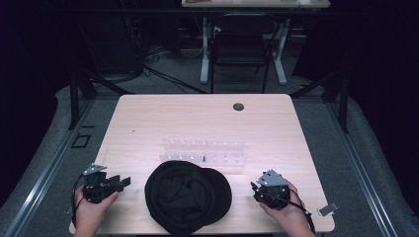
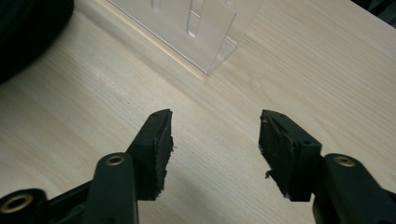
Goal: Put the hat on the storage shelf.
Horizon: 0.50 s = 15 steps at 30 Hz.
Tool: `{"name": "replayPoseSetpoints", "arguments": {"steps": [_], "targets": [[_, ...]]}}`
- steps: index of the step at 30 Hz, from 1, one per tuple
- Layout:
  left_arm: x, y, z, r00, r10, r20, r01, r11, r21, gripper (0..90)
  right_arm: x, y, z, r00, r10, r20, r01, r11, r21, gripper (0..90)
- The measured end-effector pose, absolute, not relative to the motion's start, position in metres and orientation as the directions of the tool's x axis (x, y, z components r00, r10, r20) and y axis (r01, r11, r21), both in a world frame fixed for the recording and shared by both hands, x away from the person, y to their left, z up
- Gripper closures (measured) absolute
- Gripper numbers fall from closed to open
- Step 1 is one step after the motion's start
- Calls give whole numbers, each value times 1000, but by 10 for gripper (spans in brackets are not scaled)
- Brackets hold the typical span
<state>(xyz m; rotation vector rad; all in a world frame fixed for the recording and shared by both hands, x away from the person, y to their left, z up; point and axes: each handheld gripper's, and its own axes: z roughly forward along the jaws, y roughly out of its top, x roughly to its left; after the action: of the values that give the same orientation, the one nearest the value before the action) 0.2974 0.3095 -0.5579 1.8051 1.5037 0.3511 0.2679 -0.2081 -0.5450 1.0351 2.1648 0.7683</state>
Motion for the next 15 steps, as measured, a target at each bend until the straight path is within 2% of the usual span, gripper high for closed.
{"name": "replayPoseSetpoints", "arguments": {"steps": [1,2,6,11,15], "targets": [[297,309,-558,270,930,-250,726,-26,687,486,268,-208,-545,-507,818,-274,462,526,714,451],[297,310,-558,266,931,-251,728,-23,685,488,268,-209,-545,-511,818,-264,463,521,717,488],[297,310,-557,273,917,-291,746,-11,666,517,268,-210,-545,-518,819,-247,470,514,718,498],[298,307,-557,271,914,-303,769,-17,639,517,267,-210,-546,-529,812,-245,473,522,709,515],[300,304,-558,240,904,-355,795,27,606,496,268,-210,-547,-528,817,-233,487,516,704,537]]}}
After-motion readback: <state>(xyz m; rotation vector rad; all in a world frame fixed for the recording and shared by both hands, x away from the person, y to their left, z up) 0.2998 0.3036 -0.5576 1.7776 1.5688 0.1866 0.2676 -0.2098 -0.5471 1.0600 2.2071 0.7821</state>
